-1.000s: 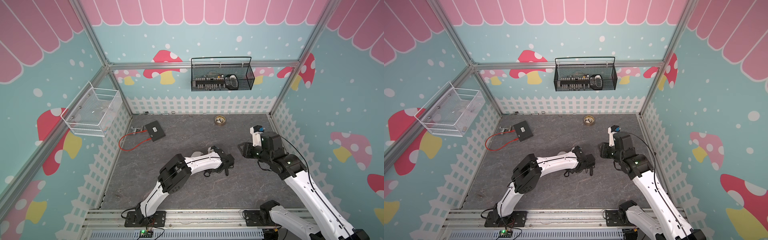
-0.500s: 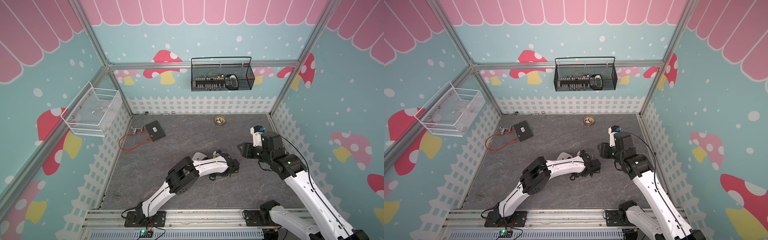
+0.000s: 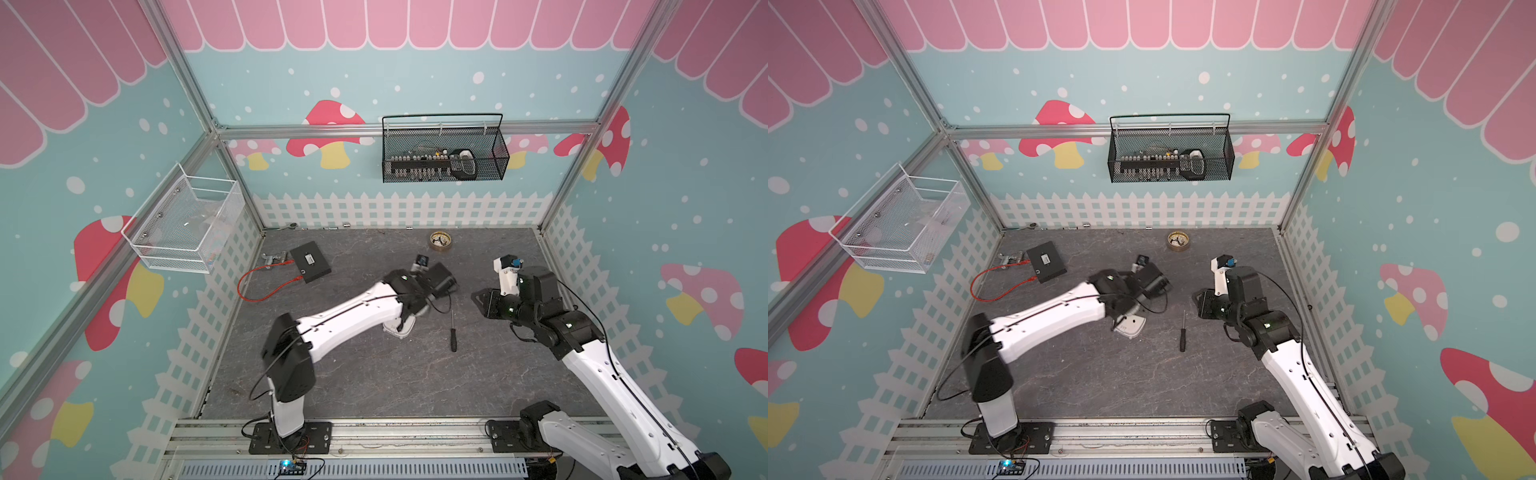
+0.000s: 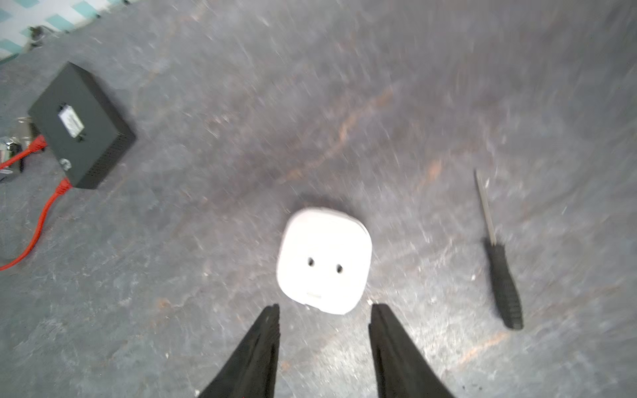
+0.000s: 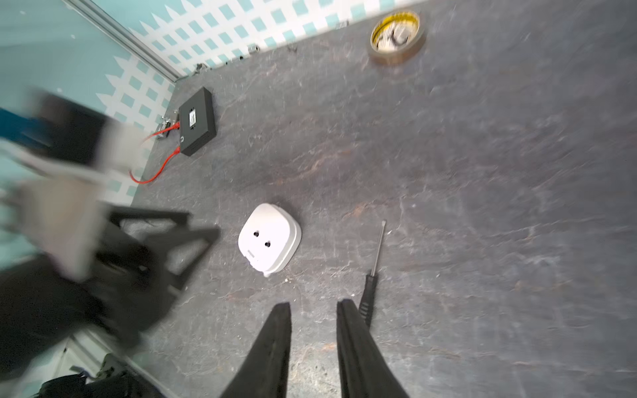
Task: Remove the battery from the alarm
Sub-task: Adjust the alarm at the center of the board.
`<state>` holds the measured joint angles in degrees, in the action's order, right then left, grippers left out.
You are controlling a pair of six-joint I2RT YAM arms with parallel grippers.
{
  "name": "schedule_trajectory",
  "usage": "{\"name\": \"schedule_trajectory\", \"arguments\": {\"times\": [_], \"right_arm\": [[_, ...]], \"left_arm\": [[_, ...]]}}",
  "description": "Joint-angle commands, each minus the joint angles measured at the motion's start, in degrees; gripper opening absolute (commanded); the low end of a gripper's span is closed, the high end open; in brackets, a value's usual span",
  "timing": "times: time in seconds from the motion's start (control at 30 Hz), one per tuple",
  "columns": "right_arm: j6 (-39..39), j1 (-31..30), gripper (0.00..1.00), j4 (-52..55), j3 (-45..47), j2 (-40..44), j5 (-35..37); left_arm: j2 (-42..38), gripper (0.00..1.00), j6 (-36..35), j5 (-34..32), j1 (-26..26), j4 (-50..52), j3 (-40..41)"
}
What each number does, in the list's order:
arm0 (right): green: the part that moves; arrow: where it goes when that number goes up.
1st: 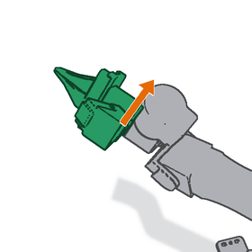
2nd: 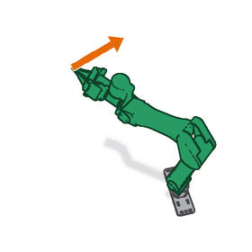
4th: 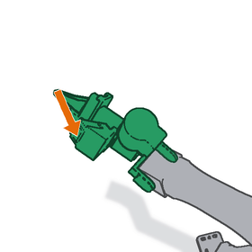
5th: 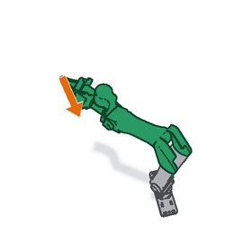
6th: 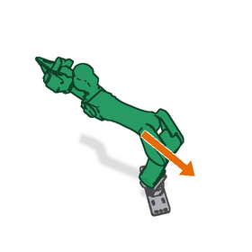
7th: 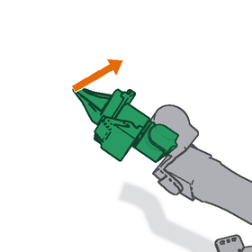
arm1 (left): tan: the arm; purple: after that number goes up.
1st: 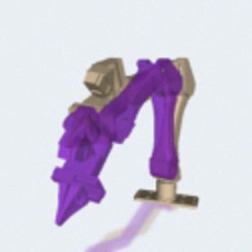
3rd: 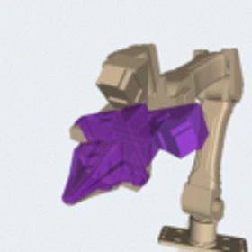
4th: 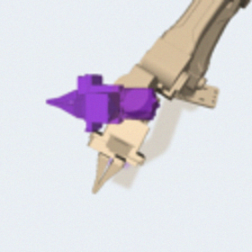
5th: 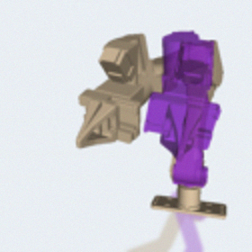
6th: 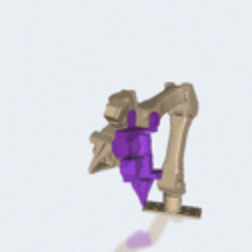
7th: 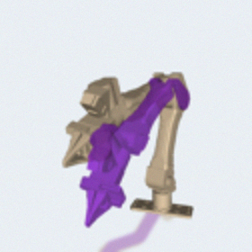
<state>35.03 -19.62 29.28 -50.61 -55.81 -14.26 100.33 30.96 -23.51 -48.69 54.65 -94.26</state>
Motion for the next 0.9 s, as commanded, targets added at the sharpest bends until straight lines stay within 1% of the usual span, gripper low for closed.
{"name": "schedule_trajectory", "arguments": {"times": [0.0,0.03,0.07,0.1,0.17,0.23,0.27,0.33,0.43,0.53,0.63,0.77,0.87], "right_arm": [[6.5,-3.3,0.0,-11.0,8.7,-5.1,-8.6],[7.6,-5.3,0.0,-13.2,9.9,-6.9,-8.7],[8.9,-7.5,0.0,-15.7,10.7,-9.4,-8.7],[10.1,-9.8,0.0,-18.3,10.9,-12.3,-8.5],[11.3,-12.9,0.0,-21.9,9.9,-18.6,-8.7],[11.6,-14.8,0.0,-24.0,8.2,-24.2,-8.3],[11.8,-15.2,0.0,-25.0,7.4,-26.9,-8.4],[12.1,-15.3,0.0,-26.7,5.7,-31.1,-8.0],[11.3,-15.3,0.0,-26.3,1.8,-36.8,-6.9],[10.9,-15.4,0.0,-26.2,-1.0,-40.8,-6.9],[10.2,-15.5,0.0,-25.6,-3.8,-44.2,-7.0],[9.4,-15.6,0.0,-25.0,-6.1,-46.3,-6.4],[8.7,-15.6,0.0,-24.3,-7.6,-47.4,-6.0]], "left_arm": [[-3.4,0.09,-6.9,14.3,13.2,-14.1,11.3],[-3.8,0.02,-7.7,18.1,15.8,-16.9,13.4],[-3.7,0.0,-8.1,21.6,18.5,-20.0,15.6],[-2.7,0.0,-8.3,24.8,20.6,-22.2,17.1],[0.2,0.0,-8.5,29.2,23.9,-25.4,18.8],[3.4,0.0,-8.4,32.5,24.5,-28.4,20.0],[4.9,0.0,-7.9,34.0,26.1,-30.2,20.5],[7.8,0.0,-7.2,36.5,26.3,-32.5,20.9],[11.4,0.0,-6.4,38.6,26.6,-35.0,21.5],[12.7,0.0,-5.5,40.9,26.6,-37.1,22.6],[11.9,0.0,-4.6,42.3,26.2,-38.9,25.0],[9.6,0.0,-3.8,43.4,25.0,-40.2,29.0],[7.2,0.0,-2.8,43.6,22.3,-41.7,33.2]]}}
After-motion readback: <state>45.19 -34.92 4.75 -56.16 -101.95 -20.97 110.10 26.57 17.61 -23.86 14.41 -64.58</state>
